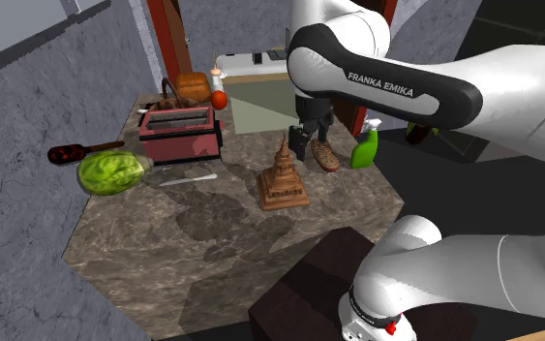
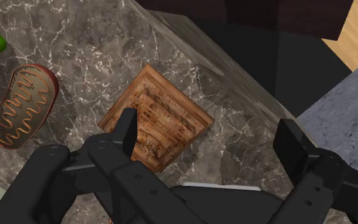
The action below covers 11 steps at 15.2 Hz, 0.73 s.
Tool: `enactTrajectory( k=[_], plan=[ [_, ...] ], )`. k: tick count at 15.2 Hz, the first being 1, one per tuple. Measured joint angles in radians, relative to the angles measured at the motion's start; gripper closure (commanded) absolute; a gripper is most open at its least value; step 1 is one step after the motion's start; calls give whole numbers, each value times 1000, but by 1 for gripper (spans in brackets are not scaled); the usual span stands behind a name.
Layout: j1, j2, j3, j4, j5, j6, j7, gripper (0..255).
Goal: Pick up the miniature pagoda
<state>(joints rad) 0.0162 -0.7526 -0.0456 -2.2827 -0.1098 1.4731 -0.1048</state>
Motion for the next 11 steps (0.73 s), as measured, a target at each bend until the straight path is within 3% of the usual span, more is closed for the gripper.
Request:
enactTrajectory(
  k=[3,11],
  plan=[
    [11,-16,-36,-35,-18,55,-66,0],
    [114,4,-294,-175,-80,452,-506,0]
  ],
)
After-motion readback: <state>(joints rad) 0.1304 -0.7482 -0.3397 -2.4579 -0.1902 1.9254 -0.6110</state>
